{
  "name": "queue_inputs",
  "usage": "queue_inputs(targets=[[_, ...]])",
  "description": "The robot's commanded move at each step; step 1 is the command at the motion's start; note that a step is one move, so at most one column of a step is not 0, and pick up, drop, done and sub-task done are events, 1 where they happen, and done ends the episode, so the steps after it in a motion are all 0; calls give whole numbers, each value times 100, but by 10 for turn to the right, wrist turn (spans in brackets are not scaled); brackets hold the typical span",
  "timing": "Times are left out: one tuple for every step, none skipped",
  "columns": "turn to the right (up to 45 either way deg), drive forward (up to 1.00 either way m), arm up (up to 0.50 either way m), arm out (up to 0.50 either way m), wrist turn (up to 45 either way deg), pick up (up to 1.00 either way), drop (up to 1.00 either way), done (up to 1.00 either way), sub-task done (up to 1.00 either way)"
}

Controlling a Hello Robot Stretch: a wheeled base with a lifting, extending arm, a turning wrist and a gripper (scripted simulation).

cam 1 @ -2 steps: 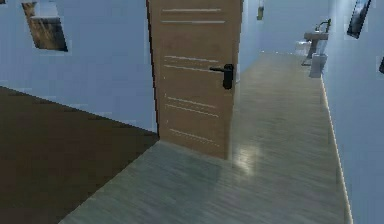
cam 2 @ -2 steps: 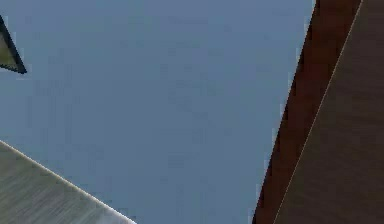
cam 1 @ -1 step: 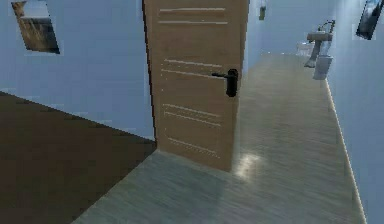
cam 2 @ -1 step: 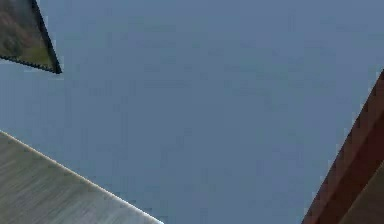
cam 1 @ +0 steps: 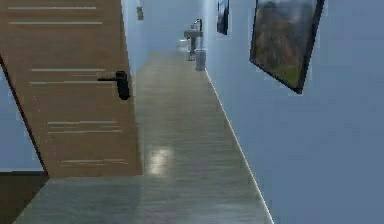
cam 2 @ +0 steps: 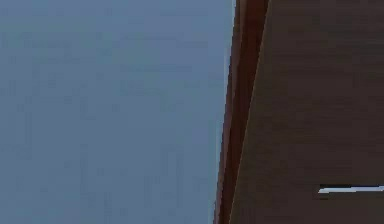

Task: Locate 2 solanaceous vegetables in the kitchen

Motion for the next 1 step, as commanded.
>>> queue_inputs(targets=[[0, 40, 0, 0, 0, 0, 0, 0, 0]])
